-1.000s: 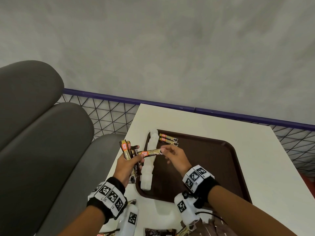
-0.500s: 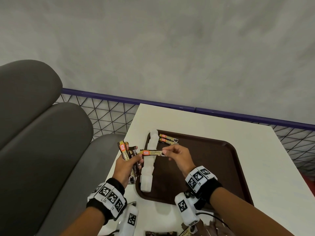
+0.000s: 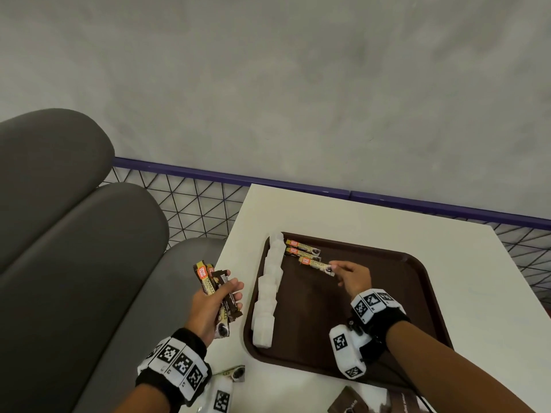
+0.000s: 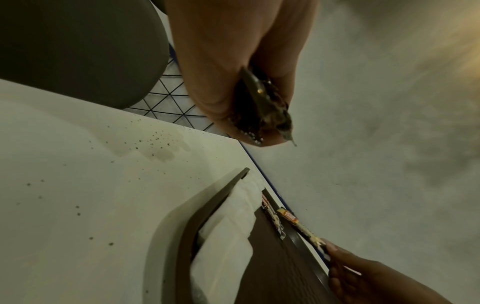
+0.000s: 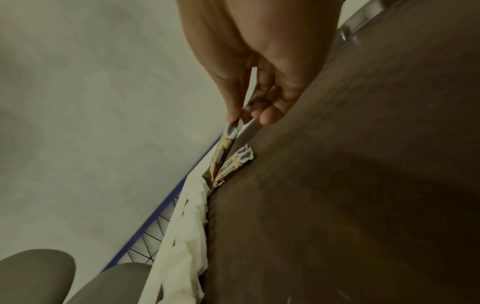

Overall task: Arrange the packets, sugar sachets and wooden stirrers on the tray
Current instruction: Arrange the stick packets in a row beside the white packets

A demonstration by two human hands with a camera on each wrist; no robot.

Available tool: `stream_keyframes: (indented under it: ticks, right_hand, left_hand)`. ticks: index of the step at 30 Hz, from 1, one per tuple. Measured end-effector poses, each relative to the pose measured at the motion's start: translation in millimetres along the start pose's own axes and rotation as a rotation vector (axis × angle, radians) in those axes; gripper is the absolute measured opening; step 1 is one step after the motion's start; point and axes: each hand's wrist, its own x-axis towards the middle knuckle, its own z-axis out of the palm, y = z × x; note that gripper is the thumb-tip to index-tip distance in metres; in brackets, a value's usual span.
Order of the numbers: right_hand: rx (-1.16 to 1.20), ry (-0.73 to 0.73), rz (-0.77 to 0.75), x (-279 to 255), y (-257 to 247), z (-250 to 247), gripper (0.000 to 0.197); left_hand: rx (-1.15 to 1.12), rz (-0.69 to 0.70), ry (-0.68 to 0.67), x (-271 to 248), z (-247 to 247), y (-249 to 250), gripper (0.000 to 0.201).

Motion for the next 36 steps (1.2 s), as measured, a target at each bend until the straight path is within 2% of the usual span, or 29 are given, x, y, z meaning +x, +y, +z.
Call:
stream_keyframes:
  ticks: [4, 8, 12, 13, 15, 18, 20, 22, 23, 25, 28, 31, 36]
  right_hand:
    - [-0.080, -0.001, 0.047, 9.9, 2.2, 18.5, 0.016]
    - [-0.105, 0.099, 0.096, 16.0, -4.0, 32.4, 0.016]
    - [-0.139, 0.132, 0.113, 21.6, -5.9, 44.4, 0.006]
    - [-0.148, 0.133, 0.109, 24.7, -3.5, 46.9, 0.013]
    - [-0.164, 0.126, 0.084, 29.6, 2.2, 49.9, 0.026]
    - [-0.193, 0.105, 0.053, 34.1, 9.9, 49.9, 0.030]
    - [-0.217, 0.098, 0.020, 34.2, 10.8, 47.8, 0.027]
    - [-0.268, 0.106, -0.062, 31.6, 9.7, 45.7, 0.010]
    - [-0.321, 0.108, -0.114, 28.8, 9.3, 45.2, 0.008]
    - [-0.445, 0.076, -0.205, 23.7, 9.7, 46.0, 0.025]
    - [-0.662, -0.012, -0.259, 18.8, 8.2, 48.7, 0.042]
    - [-0.847, -0.059, -0.255, 18.9, 5.0, 49.3, 0.045]
    - [-0.889, -0.085, -0.232, 23.3, 1.4, 49.1, 0.045]
  left_hand:
    - [0.020, 0.000, -0.008, 1.4, -3.4, -0.5, 0.037]
    - [0.032, -0.012, -0.010, 3.0, -9.4, -1.5, 0.035]
    - [0.042, -0.025, -0.003, 5.9, -15.6, -3.4, 0.034]
    - [0.044, -0.026, 0.001, 6.7, -16.5, -3.9, 0.033]
    - [0.047, -0.028, 0.005, 8.6, -17.4, -4.8, 0.032]
    - [0.051, -0.035, 0.002, 9.7, -18.2, -6.7, 0.028]
    - [0.054, -0.036, -0.003, 10.5, -17.9, -7.5, 0.027]
    - [0.054, -0.037, -0.008, 11.9, -17.7, -8.0, 0.027]
    - [0.053, -0.039, -0.011, 12.8, -17.5, -8.2, 0.027]
    - [0.047, -0.045, -0.013, 14.9, -17.7, -9.3, 0.029]
    - [0.029, -0.046, -0.024, 16.5, -17.7, -10.2, 0.032]
    - [-0.003, -0.053, -0.055, 15.4, -16.4, -10.0, 0.033]
    - [-0.030, -0.055, -0.096, 14.3, -15.3, -9.0, 0.035]
